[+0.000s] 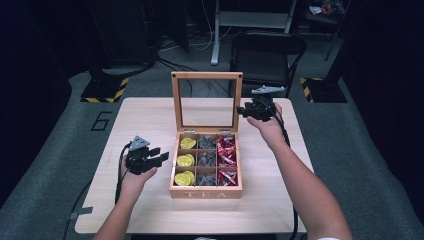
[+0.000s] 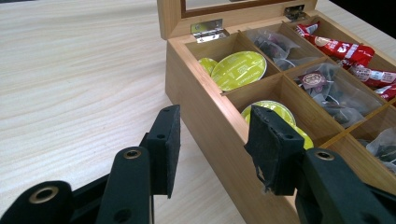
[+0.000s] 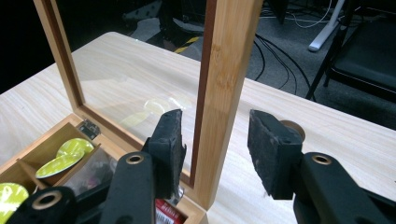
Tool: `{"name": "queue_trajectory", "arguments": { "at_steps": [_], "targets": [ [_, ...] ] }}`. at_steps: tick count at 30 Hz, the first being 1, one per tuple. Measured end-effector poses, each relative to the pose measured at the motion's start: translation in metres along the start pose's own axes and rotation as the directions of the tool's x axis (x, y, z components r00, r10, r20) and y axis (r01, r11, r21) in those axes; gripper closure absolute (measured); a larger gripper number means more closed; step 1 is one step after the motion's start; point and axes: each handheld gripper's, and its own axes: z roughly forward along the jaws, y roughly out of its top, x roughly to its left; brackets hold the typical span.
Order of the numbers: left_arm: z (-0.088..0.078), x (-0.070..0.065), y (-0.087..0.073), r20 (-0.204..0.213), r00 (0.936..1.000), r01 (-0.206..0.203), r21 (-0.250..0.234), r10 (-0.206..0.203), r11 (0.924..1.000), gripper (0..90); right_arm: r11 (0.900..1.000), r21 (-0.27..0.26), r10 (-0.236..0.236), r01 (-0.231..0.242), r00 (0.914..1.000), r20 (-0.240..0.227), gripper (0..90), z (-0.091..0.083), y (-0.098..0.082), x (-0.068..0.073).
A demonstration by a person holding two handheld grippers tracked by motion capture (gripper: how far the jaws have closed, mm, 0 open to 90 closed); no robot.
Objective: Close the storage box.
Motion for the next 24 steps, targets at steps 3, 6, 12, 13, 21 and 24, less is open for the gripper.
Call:
{"name": "queue_trajectory", "arguments": {
  "at_steps": [3,6,12,13,21,24],
  "targets": [
    [-0.001,0.001,0.000,0.002,1.0000,-0.002,0.003,0.002,1.0000,54.2,1.000,-0.001,0.001,-0.001,1.0000,-0.006,54.7,-0.005,-0.003,0.002],
    [0.000,0.001,-0.002,-0.003,1.0000,0.003,0.000,-0.003,1.0000,54.1,1.000,0.004,-0.023,0.023,0.9997,-0.001,54.7,-0.012,-0.011,0.007],
    [-0.002,0.003,-0.002,-0.004,1.0000,0.000,0.006,0.000,1.0000,54.0,1.000,0.006,-0.021,0.021,0.9996,-0.020,54.4,-0.023,-0.020,0.012],
    [-0.002,0.003,-0.003,-0.004,1.0000,0.001,0.006,0.000,1.0000,54.0,1.000,0.006,-0.021,0.021,0.9996,-0.020,54.4,-0.023,-0.020,0.012],
    [-0.001,0.002,-0.004,-0.006,1.0000,0.006,0.007,-0.006,1.0000,53.8,0.999,0.018,-0.034,0.035,0.9975,-0.062,54.4,-0.034,-0.039,0.027],
    [-0.001,0.002,-0.004,-0.006,1.0000,0.006,0.007,-0.006,1.0000,53.7,0.998,0.028,-0.059,0.061,0.9958,-0.070,54.4,-0.036,-0.045,0.035]
  ]
}}
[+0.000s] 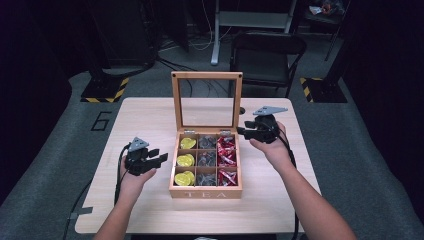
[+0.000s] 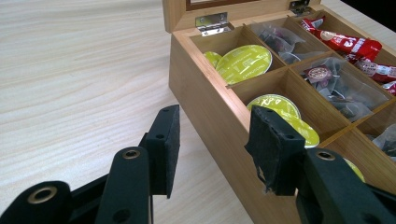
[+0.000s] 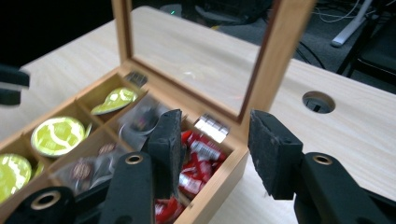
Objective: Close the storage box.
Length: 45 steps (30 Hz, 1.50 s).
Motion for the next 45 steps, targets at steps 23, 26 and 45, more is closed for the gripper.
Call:
{"name": "queue_trajectory", "arguments": {
  "at_steps": [23,26,45],
  "targets": [
    [-0.001,0.001,-0.001,-0.003,1.0000,0.004,0.001,-0.004,1.0000,53.2,0.996,0.015,-0.088,0.089,0.9939,-0.066,54.8,-0.012,-0.047,0.045],
    [-0.001,0.001,-0.001,-0.003,1.0000,0.005,0.001,-0.005,1.0000,53.2,0.996,0.016,-0.092,0.093,0.9933,-0.071,54.9,-0.013,-0.051,0.049],
    [0.000,0.001,-0.002,-0.014,0.9999,0.008,-0.003,-0.008,1.0000,53.2,0.994,0.057,-0.091,0.099,0.9884,-0.122,59.9,-0.012,-0.079,0.065]
  ]
}}
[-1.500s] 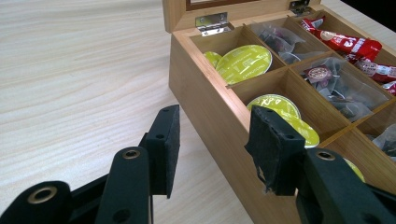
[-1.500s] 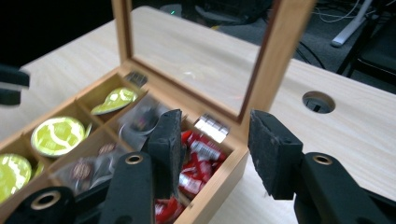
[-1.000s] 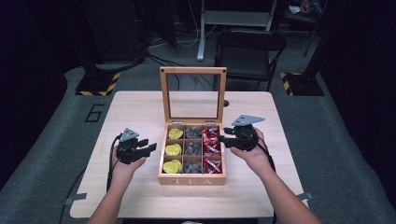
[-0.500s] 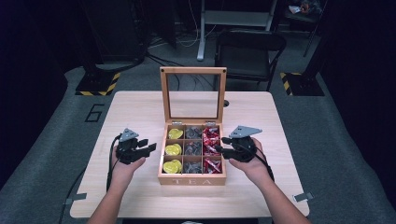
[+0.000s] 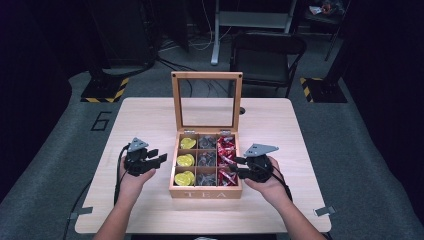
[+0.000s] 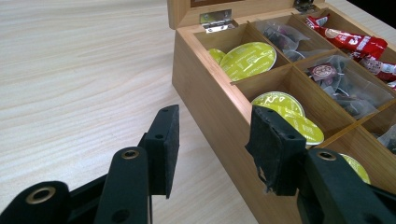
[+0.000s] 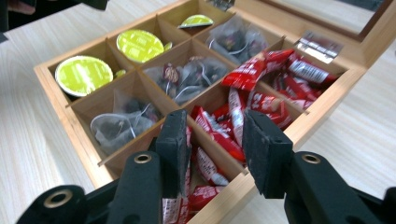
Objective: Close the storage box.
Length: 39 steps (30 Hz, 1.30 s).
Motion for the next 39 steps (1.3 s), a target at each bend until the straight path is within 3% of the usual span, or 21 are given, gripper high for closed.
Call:
{"name": "queue_trajectory", "arguments": {
  "at_steps": [10,23,39],
  "targets": [
    [-0.001,0.002,-0.001,0.004,1.0000,-0.002,0.012,0.002,0.9999,53.2,0.999,0.025,-0.021,0.022,0.9992,-0.033,57.9,0.013,-0.007,0.010],
    [-0.001,0.002,-0.002,0.000,1.0000,0.003,0.009,-0.003,1.0000,53.2,0.997,0.070,-0.015,0.019,0.9983,-0.055,58.0,0.024,-0.015,0.018],
    [-0.001,0.003,-0.002,0.001,1.0000,0.001,0.008,-0.001,1.0000,53.2,0.994,0.104,-0.035,0.041,0.9980,-0.053,72.1,0.033,-0.023,0.018]
  ]
}}
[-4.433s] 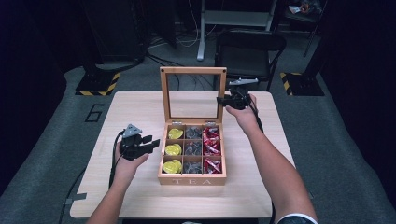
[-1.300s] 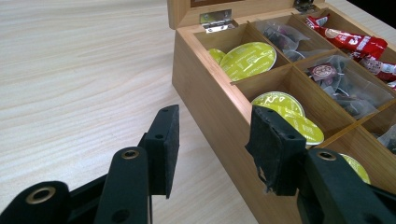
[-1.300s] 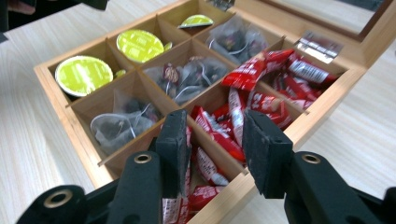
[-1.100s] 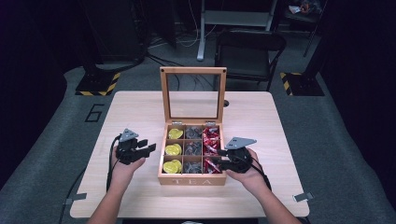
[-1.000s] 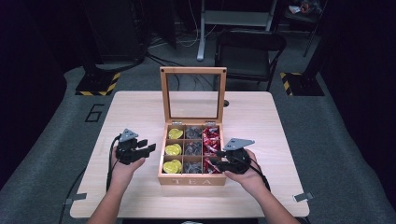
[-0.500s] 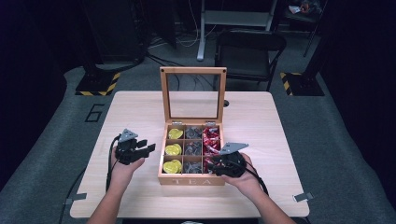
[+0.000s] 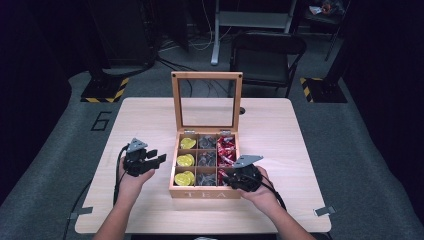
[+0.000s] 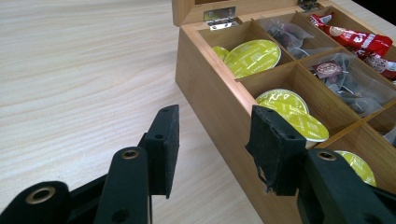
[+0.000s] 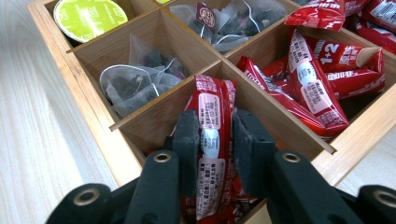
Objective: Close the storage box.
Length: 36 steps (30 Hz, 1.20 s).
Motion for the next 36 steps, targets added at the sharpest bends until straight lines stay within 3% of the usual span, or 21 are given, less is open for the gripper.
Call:
{"name": "queue_trajectory", "arguments": {
  "at_steps": [12,17,24,34,36],
  "targets": [
    [0.000,0.000,0.000,0.001,1.0000,-0.001,0.000,0.001,1.0000,53.2,0.999,-0.007,-0.032,0.032,0.9995,0.006,78.6,-0.003,0.001,0.003],
    [-0.001,0.000,0.000,-0.001,1.0000,0.002,-0.001,-0.002,1.0000,53.2,1.000,-0.015,-0.022,0.022,0.9997,0.005,78.8,-0.006,0.002,0.003],
    [0.000,0.000,0.000,-0.001,1.0000,0.000,-0.001,0.000,1.0000,53.1,0.998,-0.064,0.005,-0.004,1.0000,0.008,78.8,-0.018,0.007,0.000],
    [0.000,0.000,0.000,-0.002,1.0000,0.004,0.001,-0.004,1.0000,53.1,0.992,-0.126,0.006,-0.003,0.9998,0.021,78.9,-0.034,0.013,-0.005],
    [0.000,0.000,0.000,-0.003,1.0000,0.004,0.001,-0.004,1.0000,53.1,0.990,-0.136,0.027,-0.024,0.9995,0.019,78.9,-0.038,0.013,-0.007]
  ]
}}
